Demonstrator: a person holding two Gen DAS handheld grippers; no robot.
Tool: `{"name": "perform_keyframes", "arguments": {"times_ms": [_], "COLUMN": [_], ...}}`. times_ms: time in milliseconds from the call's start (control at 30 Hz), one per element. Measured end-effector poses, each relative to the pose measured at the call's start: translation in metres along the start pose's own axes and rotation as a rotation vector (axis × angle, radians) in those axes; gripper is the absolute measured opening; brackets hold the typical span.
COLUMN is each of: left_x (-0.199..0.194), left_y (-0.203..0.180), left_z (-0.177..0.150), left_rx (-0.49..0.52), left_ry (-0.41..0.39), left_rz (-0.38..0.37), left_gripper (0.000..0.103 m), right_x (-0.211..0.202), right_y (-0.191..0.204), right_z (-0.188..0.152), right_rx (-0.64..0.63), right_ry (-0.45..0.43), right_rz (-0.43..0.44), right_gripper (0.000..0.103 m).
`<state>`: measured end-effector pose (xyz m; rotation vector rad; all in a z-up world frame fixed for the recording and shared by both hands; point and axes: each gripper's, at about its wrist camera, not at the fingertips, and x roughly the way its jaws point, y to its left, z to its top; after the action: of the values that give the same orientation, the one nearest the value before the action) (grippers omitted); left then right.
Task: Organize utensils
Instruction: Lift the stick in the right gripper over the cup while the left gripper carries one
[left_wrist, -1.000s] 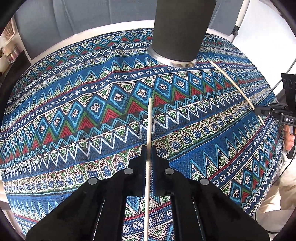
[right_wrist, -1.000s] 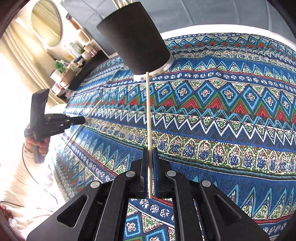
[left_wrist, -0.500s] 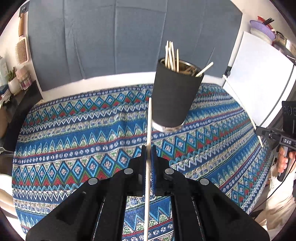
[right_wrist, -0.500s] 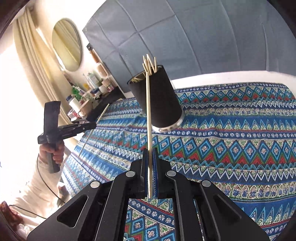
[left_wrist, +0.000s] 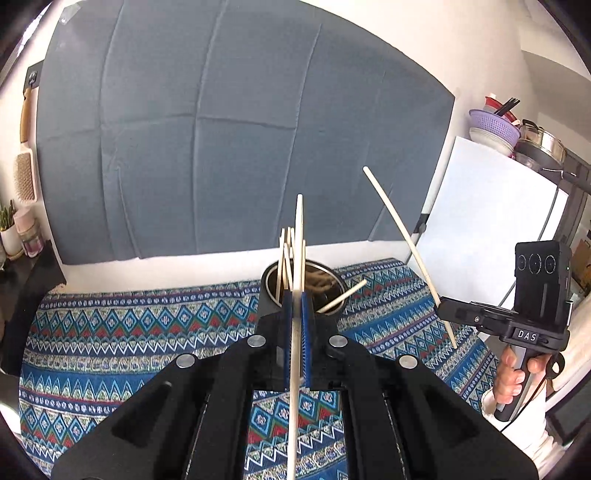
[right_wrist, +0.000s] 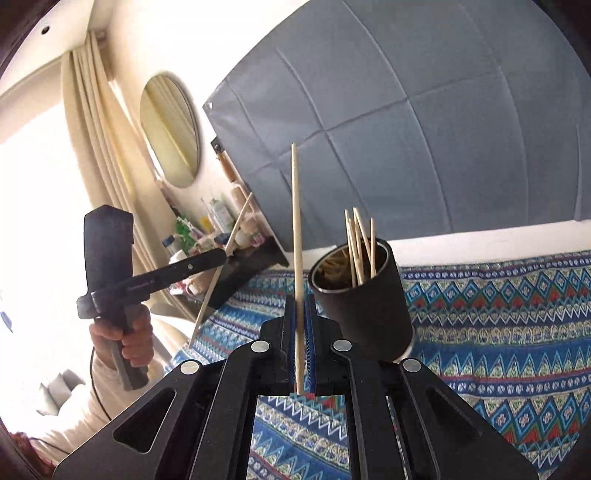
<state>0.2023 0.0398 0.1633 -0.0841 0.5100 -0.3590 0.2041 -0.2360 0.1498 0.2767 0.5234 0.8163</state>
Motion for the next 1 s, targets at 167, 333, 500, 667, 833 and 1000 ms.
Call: {"name": "perform_keyframes", "arguments": {"times_ms": [167, 333, 500, 667, 833, 1000], "left_x": [0.012, 0.031, 0.052, 0.067, 0.082, 0.088], "left_y": [-0.006, 0.005, 0.011, 0.006, 0.007, 0.007], "left_z": [0.023, 0.040, 0.047, 0.044, 0.042, 0.035], "left_rx": [0.039, 0.009, -0.012, -0.001, -0.011, 0.000], "left_ry": [-0.073, -0.128, -0.182, -0.258, -0.298, -0.382], "left_rz": [0.059, 0.011, -0.032, -0.068, -0.091, -0.103], "left_gripper": [0.005, 0.005, 0.005, 0.005, 0.005, 0.005], "right_x": [0.000, 0.011, 0.028, 0.060, 0.092, 0.112], "right_y": [-0.031, -0.071, -0.094, -0.111, -0.123, -0.121], "right_z": [0.022, 0.037, 0.041, 0.041, 0.039, 0.031], "right_rx": [0.020, 0.087, 0.107, 0.144, 0.165, 0.143], "right_ry": [-0.145, -0.204, -0.291, -0.346, -0.352, -0.328], "right_rz": [0.031, 0.095, 0.186, 0.245, 0.282, 0.282], "right_gripper": [0.005, 0.005, 0.005, 0.005, 0.005, 0.005]}}
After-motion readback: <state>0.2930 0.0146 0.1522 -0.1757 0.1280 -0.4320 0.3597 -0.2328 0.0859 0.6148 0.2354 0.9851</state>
